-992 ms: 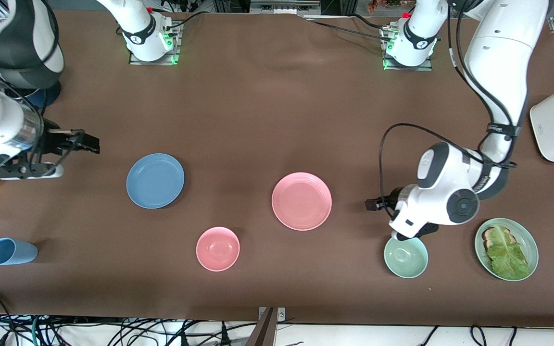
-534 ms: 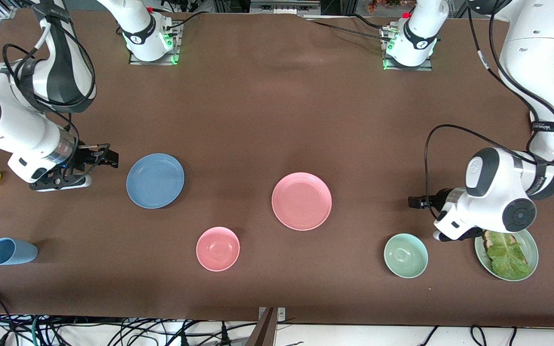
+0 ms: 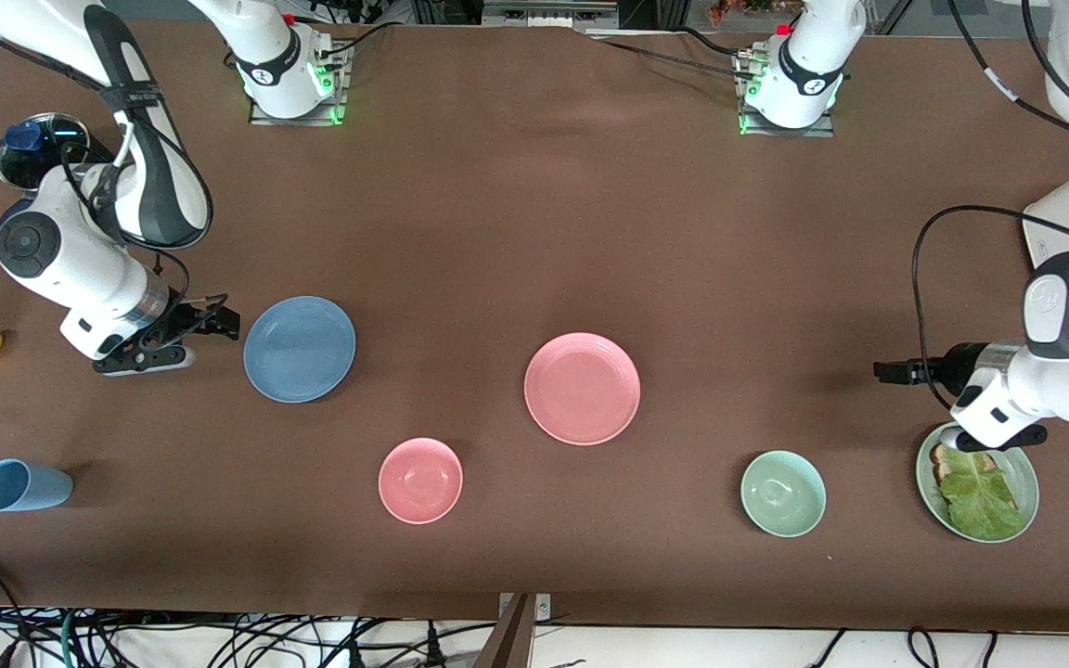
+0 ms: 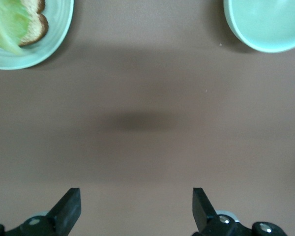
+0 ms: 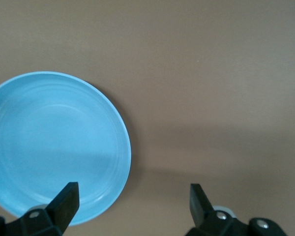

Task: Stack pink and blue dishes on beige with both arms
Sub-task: 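Withdraw the left gripper while the right gripper reaches the blue plate, then close the right gripper on the blue plate's rim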

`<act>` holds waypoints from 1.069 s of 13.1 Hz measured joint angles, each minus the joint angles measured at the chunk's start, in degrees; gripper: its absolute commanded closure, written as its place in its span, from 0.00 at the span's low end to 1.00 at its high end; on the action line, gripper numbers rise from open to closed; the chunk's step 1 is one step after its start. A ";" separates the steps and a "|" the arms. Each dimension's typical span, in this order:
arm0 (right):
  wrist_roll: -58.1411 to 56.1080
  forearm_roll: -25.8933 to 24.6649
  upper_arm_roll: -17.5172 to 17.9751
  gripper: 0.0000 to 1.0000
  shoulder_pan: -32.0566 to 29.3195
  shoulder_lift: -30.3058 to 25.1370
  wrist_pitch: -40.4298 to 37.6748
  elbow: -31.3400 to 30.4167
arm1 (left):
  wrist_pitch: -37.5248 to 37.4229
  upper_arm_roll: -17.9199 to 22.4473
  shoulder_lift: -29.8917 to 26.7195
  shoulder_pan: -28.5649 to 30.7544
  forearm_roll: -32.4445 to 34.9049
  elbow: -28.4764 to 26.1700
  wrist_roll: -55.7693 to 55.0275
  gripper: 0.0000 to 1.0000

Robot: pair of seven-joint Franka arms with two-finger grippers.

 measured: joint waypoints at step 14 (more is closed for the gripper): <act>0.00 1.97 1.64 0.74 0.06 8.37 8.55 0.06 | -5.73 15.25 -36.05 -19.28 -0.76 -13.35 4.12 0.00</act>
